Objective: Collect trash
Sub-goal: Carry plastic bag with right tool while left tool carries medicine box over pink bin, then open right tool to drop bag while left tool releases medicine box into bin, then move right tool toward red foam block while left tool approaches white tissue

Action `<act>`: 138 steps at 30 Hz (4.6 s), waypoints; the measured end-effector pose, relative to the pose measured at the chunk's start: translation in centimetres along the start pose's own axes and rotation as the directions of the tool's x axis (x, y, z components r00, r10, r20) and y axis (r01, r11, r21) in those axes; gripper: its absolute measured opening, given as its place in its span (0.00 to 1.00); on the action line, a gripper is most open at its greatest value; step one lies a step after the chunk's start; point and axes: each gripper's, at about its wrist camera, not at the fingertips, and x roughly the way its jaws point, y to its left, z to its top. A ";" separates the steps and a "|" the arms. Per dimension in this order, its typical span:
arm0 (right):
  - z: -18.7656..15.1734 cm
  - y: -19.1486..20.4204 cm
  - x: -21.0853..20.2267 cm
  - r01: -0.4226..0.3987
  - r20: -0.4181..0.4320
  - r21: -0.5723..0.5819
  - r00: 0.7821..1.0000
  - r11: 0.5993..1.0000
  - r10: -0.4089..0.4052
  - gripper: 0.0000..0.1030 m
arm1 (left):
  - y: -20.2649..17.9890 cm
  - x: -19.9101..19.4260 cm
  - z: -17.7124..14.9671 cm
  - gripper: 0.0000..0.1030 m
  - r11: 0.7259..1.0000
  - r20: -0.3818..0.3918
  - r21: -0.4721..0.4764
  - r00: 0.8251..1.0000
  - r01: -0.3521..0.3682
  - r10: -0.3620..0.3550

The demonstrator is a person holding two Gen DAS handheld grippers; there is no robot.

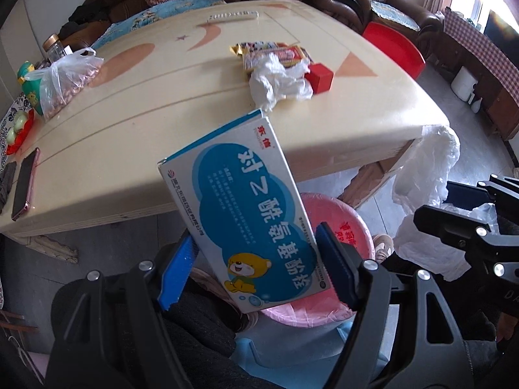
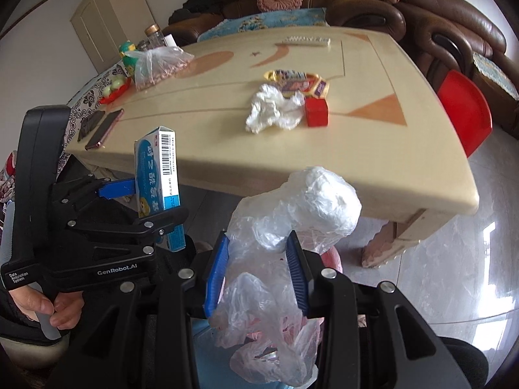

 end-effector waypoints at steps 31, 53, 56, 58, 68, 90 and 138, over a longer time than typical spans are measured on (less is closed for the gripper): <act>-3.5 -5.4 12.5 -0.040 -0.258 0.144 0.963 0.989 0.076 0.35 | -2.7 14.0 -2.1 0.69 0.997 -0.333 -0.003 0.940 0.075 -0.072; -6.3 -7.7 21.1 -0.037 -0.449 0.173 0.886 0.984 0.112 0.36 | -3.4 22.7 -4.6 0.69 0.997 -0.544 -0.014 0.836 0.075 -0.070; -6.5 -7.9 21.6 -0.037 -0.453 0.179 0.884 0.983 0.116 0.41 | -3.1 23.3 -4.8 0.69 0.997 -0.571 -0.018 0.818 0.074 -0.072; -6.5 -8.1 21.8 -0.033 -0.456 0.180 0.883 0.983 0.112 0.46 | -3.1 23.8 -4.9 0.69 0.997 -0.595 -0.026 0.800 0.076 -0.076; -6.2 -9.2 21.3 -0.018 -0.437 0.228 0.892 0.973 0.119 0.62 | -1.8 24.2 -4.8 0.80 0.995 -0.601 -0.073 0.794 0.064 -0.095; -4.3 -7.7 14.7 -0.025 -0.310 0.196 0.947 0.980 0.086 0.62 | -1.9 16.6 -3.7 0.80 0.997 -0.476 0.071 0.879 0.017 0.019; 15.4 -7.7 7.5 -0.006 -0.078 -0.108 0.997 0.994 -0.003 0.62 | 2.0 10.6 20.7 0.85 0.980 -0.432 0.131 0.898 0.151 -0.081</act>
